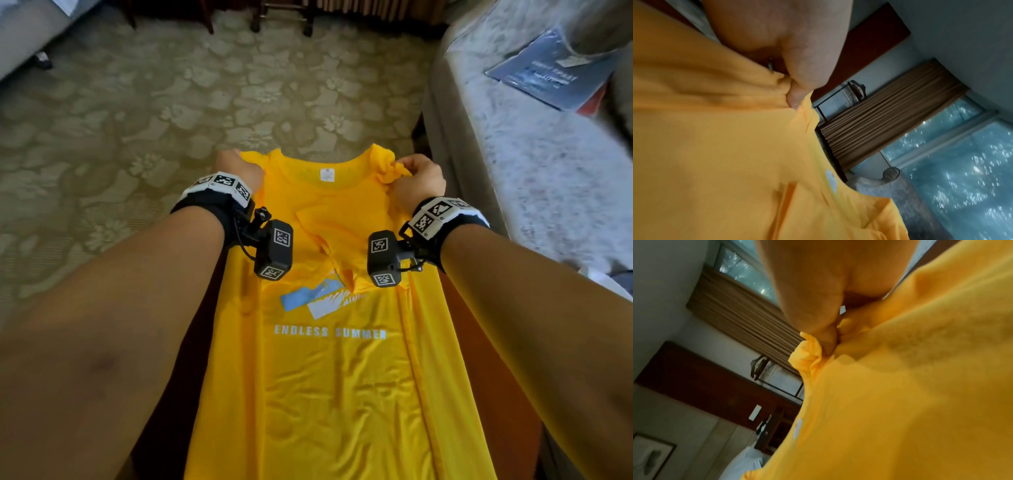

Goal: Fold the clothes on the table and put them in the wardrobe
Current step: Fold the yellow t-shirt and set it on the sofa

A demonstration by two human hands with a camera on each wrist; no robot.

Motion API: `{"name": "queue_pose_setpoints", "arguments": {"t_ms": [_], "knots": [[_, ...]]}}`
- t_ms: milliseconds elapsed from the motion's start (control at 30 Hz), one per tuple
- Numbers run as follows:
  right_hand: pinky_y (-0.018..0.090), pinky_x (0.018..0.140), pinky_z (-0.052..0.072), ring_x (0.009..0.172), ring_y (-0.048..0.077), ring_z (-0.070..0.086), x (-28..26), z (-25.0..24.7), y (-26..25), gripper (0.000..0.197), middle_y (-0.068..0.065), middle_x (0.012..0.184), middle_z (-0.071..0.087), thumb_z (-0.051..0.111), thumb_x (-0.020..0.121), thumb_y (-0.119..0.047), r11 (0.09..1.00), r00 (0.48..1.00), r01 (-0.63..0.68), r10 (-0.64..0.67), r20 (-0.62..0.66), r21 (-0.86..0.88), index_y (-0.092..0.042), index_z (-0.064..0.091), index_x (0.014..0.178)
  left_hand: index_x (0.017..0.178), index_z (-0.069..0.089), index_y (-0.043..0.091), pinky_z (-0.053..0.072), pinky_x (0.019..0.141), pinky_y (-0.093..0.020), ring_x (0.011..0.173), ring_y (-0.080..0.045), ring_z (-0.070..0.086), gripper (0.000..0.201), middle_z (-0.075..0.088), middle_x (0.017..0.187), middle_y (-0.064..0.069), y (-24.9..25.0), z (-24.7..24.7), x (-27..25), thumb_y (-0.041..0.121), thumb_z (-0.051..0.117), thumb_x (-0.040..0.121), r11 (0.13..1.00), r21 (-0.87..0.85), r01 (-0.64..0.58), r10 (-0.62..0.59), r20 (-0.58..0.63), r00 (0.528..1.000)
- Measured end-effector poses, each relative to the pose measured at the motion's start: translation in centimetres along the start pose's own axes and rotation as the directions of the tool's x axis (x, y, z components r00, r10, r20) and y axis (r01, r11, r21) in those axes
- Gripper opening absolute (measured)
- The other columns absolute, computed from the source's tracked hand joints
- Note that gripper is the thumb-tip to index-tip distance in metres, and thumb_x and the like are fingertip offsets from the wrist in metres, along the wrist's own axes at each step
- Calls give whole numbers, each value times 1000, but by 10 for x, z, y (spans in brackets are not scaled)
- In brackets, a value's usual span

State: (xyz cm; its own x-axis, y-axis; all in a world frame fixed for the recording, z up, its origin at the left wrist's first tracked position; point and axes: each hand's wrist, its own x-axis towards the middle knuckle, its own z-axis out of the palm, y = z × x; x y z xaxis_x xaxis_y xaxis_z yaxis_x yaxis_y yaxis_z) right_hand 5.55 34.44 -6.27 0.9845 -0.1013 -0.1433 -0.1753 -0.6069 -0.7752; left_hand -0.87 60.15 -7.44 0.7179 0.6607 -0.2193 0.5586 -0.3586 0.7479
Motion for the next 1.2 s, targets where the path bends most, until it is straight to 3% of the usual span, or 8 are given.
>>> {"name": "queue_pose_setpoints", "arguments": {"t_ms": [67,167,300,433,533,667,933,1200], "knots": [[22,54,41,89,13,58,8,-3,-7,29,-7,98,62,55,88,-5,999,1000,-12,12,-4,31,-32,62,96,78,53,9,33,52,-26,66,-22,44,5,47,74,-11,7,0,6,6,56,80,998,-62,-14,9,-86,996],[24,60,45,89,13,58,13,-12,-23,27,-8,97,60,56,89,-6,998,999,13,-12,-31,54,-32,60,96,68,46,12,32,48,-25,59,-21,39,16,45,66,-7,23,-7,7,6,57,78,985,-161,-54,34,-127,991],[28,65,51,84,12,56,2,-32,-37,24,-12,88,56,60,87,-8,992,998,33,-26,-59,121,-32,58,93,77,53,18,51,64,-37,69,-21,50,16,55,79,-7,44,-26,-12,11,65,71,964,-259,-58,31,-110,994],[25,57,43,86,16,59,-35,-59,-32,22,-9,93,58,58,86,-12,984,997,28,-15,-72,175,-29,59,100,73,53,17,45,63,-33,70,-21,49,17,54,78,-9,45,-46,-54,5,65,73,957,-281,-76,44,-119,992],[25,67,45,93,17,55,-74,-85,-22,37,-5,109,54,54,88,-10,987,998,25,-17,-58,156,-26,56,122,61,49,20,45,64,-32,63,-21,48,30,54,67,-2,40,-65,-102,5,69,77,952,-294,-87,49,-133,990],[26,68,46,83,13,54,-133,-117,-5,38,-2,107,56,54,90,-13,993,999,28,-25,-30,111,-25,57,125,75,58,18,44,69,-29,61,-9,49,21,53,68,5,20,-85,-174,3,73,77,936,-346,-60,44,-54,998],[23,57,40,74,14,57,-233,-123,72,40,3,104,60,56,87,-8,999,992,-30,33,119,-27,-23,62,124,104,67,11,52,92,-43,104,-28,60,35,65,117,-11,-58,-89,-264,1,77,72,977,-187,101,-93,50,994],[28,66,52,76,14,61,-257,-132,123,25,0,95,71,52,92,-10,985,982,-76,101,159,-155,-24,71,83,89,72,8,49,79,-35,96,-23,56,20,66,105,-8,-91,-81,-294,-8,63,80,998,41,37,-43,170,985]]}}
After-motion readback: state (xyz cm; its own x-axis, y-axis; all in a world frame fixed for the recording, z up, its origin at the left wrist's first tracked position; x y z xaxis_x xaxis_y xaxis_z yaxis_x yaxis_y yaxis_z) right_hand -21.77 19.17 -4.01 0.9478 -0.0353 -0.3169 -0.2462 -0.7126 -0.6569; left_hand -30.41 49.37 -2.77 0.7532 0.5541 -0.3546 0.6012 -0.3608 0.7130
